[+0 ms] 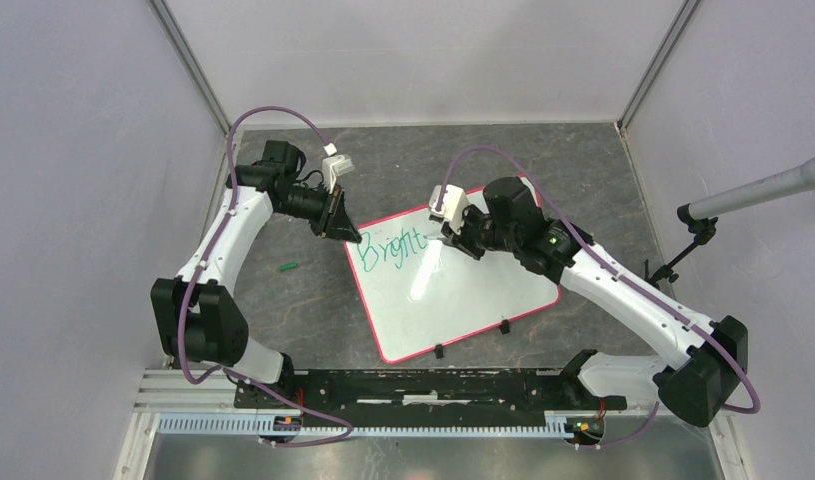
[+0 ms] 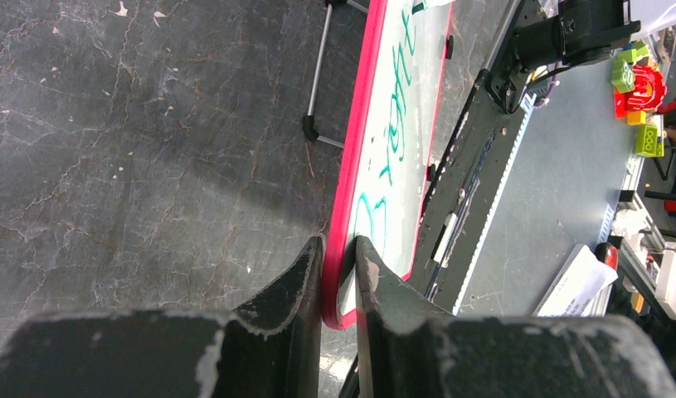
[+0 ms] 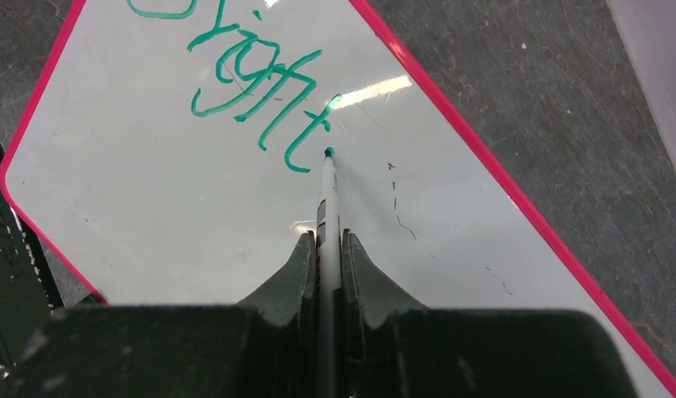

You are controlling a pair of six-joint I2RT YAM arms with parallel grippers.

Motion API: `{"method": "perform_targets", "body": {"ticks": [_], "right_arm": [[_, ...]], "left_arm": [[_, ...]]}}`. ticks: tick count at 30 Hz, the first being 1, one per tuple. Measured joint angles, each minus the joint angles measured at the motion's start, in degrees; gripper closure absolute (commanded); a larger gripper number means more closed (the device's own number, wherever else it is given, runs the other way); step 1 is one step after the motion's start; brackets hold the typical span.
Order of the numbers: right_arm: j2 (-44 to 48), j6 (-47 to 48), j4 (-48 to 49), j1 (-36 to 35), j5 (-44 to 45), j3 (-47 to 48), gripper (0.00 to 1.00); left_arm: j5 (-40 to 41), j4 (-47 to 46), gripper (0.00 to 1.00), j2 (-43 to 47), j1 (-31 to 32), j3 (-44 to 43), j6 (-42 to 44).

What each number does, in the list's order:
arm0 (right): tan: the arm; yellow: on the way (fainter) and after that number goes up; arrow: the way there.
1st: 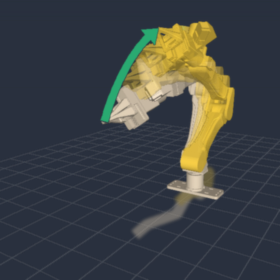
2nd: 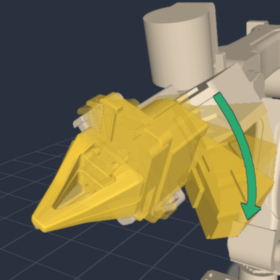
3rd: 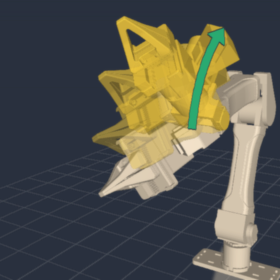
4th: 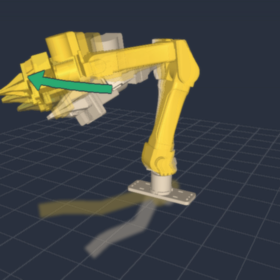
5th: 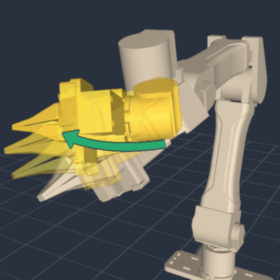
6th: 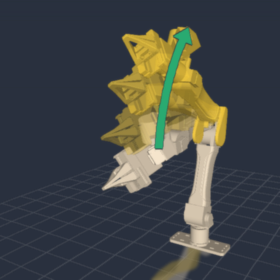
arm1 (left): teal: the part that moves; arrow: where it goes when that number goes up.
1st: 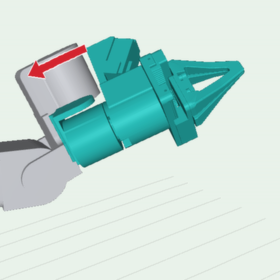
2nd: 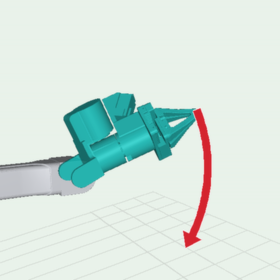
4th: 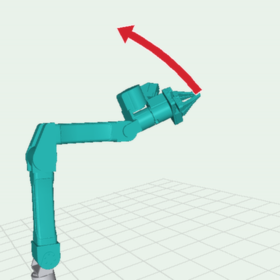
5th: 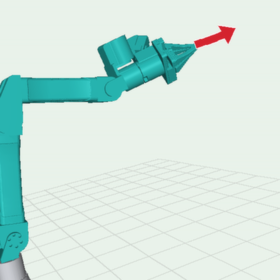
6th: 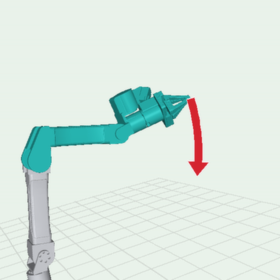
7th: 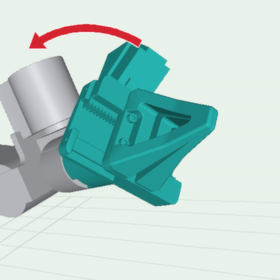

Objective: Write a sentence on the whiteboard

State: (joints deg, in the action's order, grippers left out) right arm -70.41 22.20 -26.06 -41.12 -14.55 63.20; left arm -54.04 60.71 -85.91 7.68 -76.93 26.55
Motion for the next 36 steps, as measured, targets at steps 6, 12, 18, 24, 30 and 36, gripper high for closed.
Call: {"method": "perform_targets", "body": {"ticks": [6, 12, 18, 24, 30, 36], "right_arm": [[2.08, 0.00, -0.22, -0.02, -0.52, -2.89, 1.00], [2.23, 0.00, -0.52, 0.00, -0.98, -3.15, 1.00], [1.09, -0.04, -0.98, -0.02, -1.03, -1.70, 1.00], [-0.81, -0.02, -0.96, 0.00, -0.57, 1.07, 1.00], [-1.42, 0.20, -1.01, 0.02, 0.37, 2.25, 1.00], [-1.31, 0.50, -1.01, 0.90, 0.46, 2.25, 1.00]], "left_arm": [[-0.04, -0.02, 0.98, -0.04, -0.02, 0.04, 0.00], [-0.07, 0.00, 0.97, -0.09, -0.07, 0.07, 0.00], [-0.07, -0.02, 0.98, -0.09, -0.11, 0.09, 0.00], [-0.07, -0.04, 0.97, -0.09, -0.11, 0.17, 0.00], [-0.07, -0.04, 0.98, -0.09, -0.11, 0.20, 0.00], [-0.04, -0.11, 0.98, -0.09, -0.11, 0.20, 0.00]]}}
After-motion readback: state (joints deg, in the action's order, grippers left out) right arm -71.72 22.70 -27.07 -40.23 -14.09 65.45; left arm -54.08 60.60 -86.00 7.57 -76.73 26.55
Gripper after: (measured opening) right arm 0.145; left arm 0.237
